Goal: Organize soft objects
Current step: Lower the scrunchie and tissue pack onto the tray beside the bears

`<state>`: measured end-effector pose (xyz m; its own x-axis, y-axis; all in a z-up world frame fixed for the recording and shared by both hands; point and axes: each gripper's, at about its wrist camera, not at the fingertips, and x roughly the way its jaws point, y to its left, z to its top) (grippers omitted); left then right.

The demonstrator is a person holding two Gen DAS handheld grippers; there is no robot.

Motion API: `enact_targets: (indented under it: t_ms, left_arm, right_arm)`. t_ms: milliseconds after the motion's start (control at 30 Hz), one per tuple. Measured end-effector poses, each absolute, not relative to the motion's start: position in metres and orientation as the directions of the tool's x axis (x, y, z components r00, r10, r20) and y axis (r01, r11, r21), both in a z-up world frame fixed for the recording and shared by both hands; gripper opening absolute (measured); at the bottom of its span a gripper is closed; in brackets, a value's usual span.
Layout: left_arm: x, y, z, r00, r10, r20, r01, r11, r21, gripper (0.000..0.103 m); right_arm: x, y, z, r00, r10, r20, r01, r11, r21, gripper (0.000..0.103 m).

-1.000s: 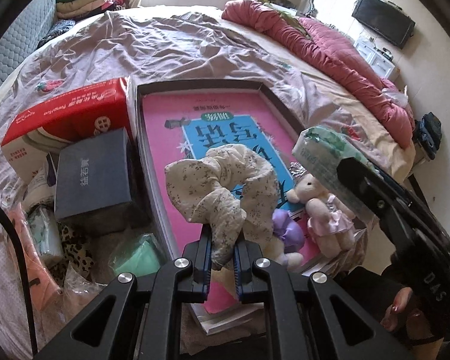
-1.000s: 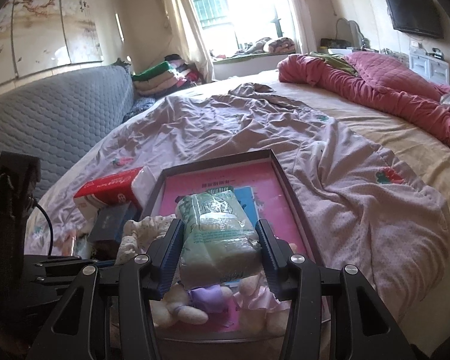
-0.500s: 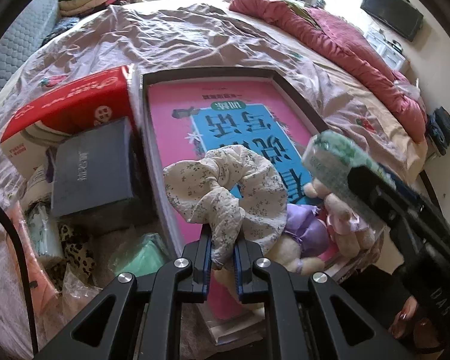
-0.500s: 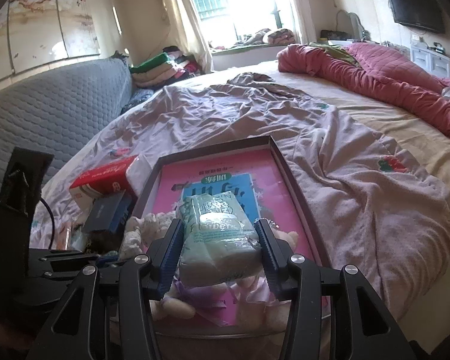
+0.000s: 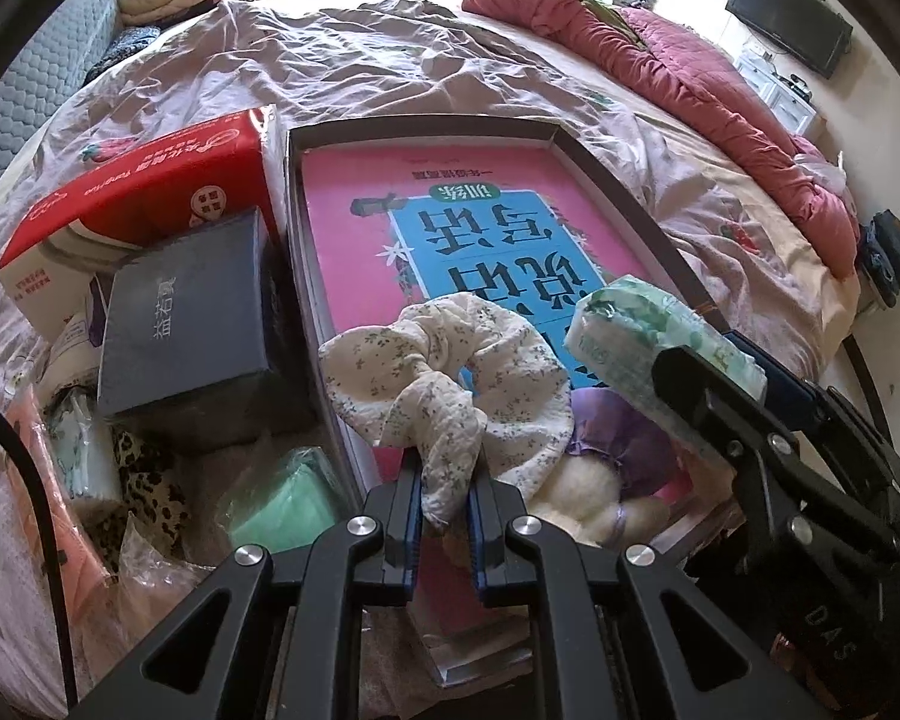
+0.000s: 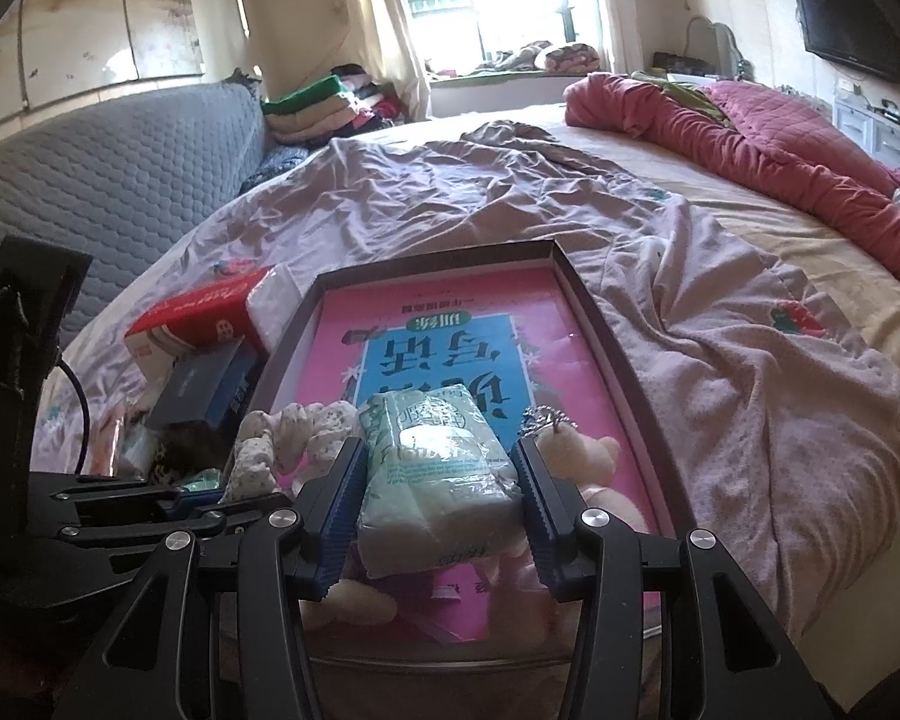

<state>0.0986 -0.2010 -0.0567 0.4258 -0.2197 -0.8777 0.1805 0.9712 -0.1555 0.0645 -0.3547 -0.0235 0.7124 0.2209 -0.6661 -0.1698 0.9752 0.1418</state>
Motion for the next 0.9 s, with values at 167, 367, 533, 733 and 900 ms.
enact_targets:
  t_ms: [167,367,533,733,900]
  left_arm:
    - [0.098,-0.2,-0.059,0.419,-0.223,-0.88,0.177,0.971,-0.161,0.013]
    - [0.098,-0.201,-0.061,0.418,-0.224,-0.88,0.183,0.97,-0.16,0.013]
    - [0.098,-0.203,-0.062,0.414,-0.222,-0.883,0.187,0.97,-0.156,0.013]
    - [0.097,-0.203,-0.062,0.412,-0.226,-0.883,0.186,0.969,-0.161,0.013]
    - [0.097,-0.203,-0.061,0.411,-0.227,-0.883,0.186,0.969,-0.162,0.013]
  right_arm:
    - [0.065,-0.35,-0.027,0.706,0.216,-0.675,-0.18,0.976,0.124,0.051]
    - [0.066,-0.351,-0.027,0.709,0.219,-0.67,-0.181,0.975,0.127,0.051]
    - [0.067,-0.351,-0.032,0.699,0.217,-0.681,-0.175,0.976,0.131,0.051]
    - [0.068,-0.356,-0.036,0.697,0.209,-0.686,-0.156,0.978,0.139,0.051]
    - [0.069,-0.359,-0.038,0.697,0.217,-0.683,-0.149,0.976,0.159,0.052]
